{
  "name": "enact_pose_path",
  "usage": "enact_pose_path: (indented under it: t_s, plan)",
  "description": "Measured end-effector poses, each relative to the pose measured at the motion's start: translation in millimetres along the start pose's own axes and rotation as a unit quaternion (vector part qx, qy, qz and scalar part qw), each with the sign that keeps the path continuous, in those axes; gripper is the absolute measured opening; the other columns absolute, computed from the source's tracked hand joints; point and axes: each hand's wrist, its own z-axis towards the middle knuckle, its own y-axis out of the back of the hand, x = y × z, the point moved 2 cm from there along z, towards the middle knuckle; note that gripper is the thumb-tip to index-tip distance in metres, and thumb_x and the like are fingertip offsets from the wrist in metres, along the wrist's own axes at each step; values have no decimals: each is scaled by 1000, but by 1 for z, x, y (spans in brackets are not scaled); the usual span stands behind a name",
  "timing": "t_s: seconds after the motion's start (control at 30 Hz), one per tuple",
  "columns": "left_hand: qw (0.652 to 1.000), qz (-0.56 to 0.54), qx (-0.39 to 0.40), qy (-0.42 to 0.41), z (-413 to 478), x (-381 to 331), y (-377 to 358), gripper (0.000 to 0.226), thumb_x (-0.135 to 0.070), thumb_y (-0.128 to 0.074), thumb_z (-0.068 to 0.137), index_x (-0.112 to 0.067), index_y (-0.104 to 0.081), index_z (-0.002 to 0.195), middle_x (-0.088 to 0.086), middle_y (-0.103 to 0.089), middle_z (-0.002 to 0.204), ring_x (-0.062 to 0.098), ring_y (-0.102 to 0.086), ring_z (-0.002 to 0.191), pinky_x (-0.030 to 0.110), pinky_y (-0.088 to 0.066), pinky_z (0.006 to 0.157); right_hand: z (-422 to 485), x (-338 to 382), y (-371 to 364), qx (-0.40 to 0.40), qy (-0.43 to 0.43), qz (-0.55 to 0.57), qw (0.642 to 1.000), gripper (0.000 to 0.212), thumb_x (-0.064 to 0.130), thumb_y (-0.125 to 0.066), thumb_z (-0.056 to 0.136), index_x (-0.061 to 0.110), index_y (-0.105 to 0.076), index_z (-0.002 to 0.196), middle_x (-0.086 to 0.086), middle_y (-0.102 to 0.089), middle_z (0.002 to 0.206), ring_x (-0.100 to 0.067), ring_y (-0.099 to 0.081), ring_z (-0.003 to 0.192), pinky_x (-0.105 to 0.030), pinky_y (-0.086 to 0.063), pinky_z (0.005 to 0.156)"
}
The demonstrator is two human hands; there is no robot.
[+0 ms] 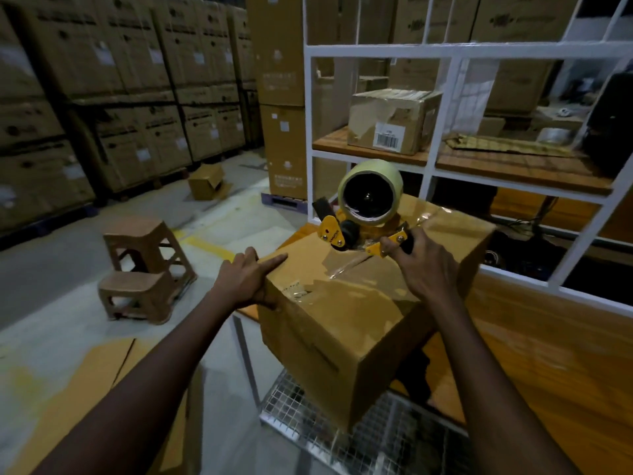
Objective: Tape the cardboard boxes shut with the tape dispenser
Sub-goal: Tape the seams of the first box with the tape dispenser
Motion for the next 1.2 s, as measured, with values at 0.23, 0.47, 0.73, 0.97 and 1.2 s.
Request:
enact_pose_path:
  t_s: [0.23,0.47,0.73,0.97,1.2]
  plan:
    - [990,-86,-46,100,-52,-54,2,115,-91,-58,56,-44,-21,153,14,-41,122,34,-47,104,39,-39,77,-16,5,20,34,44,42,998,46,57,-52,90,19,-56,116,-2,-40,94,-32,-45,110,-44,-31,89]
    - [969,-187,-78,143,-53,-121,4,108,-79,-63,68,-32,-19,155,16,-30,137,33,-37,120,42,-38,91,-26,-13,43,41,47,114,991,53,65,-47,89,21,-56,117,-1,-59,95,-26,-53,87,-35,-32,71]
    - [965,-217,-80,120,-49,-112,-3,101,-78,-57,76,-32,-15,156,13,-26,140,31,-33,122,43,-34,95,-23,-3,48,20,10,110,994,59,78,-28,78,31,-60,92,-2,-66,80,-25,-59,79,-38,-44,71]
    - [895,-397,-147,142,-53,-88,4,66,-49,-51,93,-32,-26,152,9,-44,128,30,-42,117,45,-36,92,-16,25,32,5,-2,105,994,53,76,-31,79,33,-59,88,8,-64,74,-21,-61,77,-37,-44,68]
    - [537,-816,-163,140,-44,-82,61,37,-26,-43,98,-25,-48,135,4,-69,110,22,-63,87,38,-48,70,-22,40,12,-13,-15,101,995,43,72,-35,82,35,-56,86,8,-67,78,-20,-63,80,-37,-44,72]
